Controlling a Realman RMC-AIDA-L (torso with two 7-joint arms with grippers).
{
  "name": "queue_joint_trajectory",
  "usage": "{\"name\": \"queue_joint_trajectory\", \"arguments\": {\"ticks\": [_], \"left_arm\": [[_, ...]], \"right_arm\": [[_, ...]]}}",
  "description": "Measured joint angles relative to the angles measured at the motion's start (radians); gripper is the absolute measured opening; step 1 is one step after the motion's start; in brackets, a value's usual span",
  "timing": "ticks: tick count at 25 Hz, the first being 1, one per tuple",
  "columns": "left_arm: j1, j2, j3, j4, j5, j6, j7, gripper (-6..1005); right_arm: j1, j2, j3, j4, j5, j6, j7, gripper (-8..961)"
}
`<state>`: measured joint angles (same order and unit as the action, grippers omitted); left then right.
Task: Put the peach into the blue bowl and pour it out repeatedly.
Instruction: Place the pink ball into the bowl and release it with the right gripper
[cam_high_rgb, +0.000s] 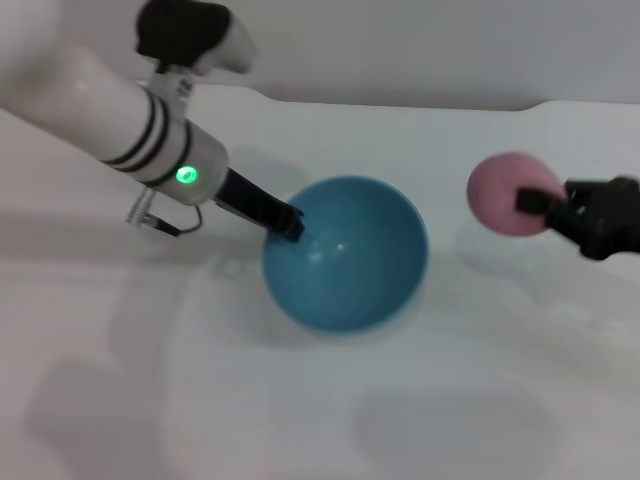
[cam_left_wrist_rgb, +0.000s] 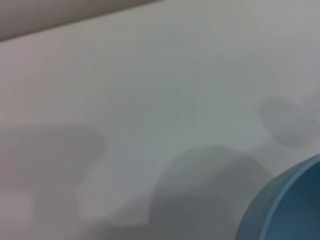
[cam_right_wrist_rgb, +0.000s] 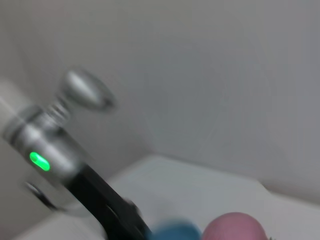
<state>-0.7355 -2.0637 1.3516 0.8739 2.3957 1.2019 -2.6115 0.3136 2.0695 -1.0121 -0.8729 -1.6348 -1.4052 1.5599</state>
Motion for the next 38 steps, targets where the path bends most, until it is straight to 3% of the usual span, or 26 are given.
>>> {"name": "queue_joint_trajectory", "arguments": {"ticks": [5,11,17,21,27,33,38], "left_arm": [[-0.035,-0.008,0.135,0.0,-0.012,-0.004,-0.07,0],[-0.06,-0.012,0.248,0.005,-0.044,0.0,-0.149,-1],[-0.059,-0.011,0.256,0.006,-0.079,0.006,-0.151,-1],[-0.058,-0.011,0.257,0.005,-0.079,0.008,-0.152,-1],[-0.059,-0.01,0.258,0.005,-0.079,0.008,-0.152,-1],[-0.055,-0.009,0.26,0.004,-0.078,0.011,-0.152,-1],[-0.055,-0.008,0.266,0.001,-0.076,0.014,-0.151,-1]], "right_arm": [[0.024,-0.001,0.04,-0.098,-0.001,-0.189,0.015,62],[0.098,0.003,-0.044,-0.107,-0.143,-0.202,0.052,51],[0.129,0.004,-0.194,-0.102,-0.186,-0.097,0.113,85],[0.187,0.002,-0.269,-0.107,-0.33,-0.071,0.271,137],[0.22,0.005,-0.287,-0.118,-0.396,-0.062,0.337,332],[0.217,0.005,-0.28,-0.151,-0.395,-0.064,0.34,404],[0.21,0.005,-0.255,-0.175,-0.391,-0.061,0.342,404]]}}
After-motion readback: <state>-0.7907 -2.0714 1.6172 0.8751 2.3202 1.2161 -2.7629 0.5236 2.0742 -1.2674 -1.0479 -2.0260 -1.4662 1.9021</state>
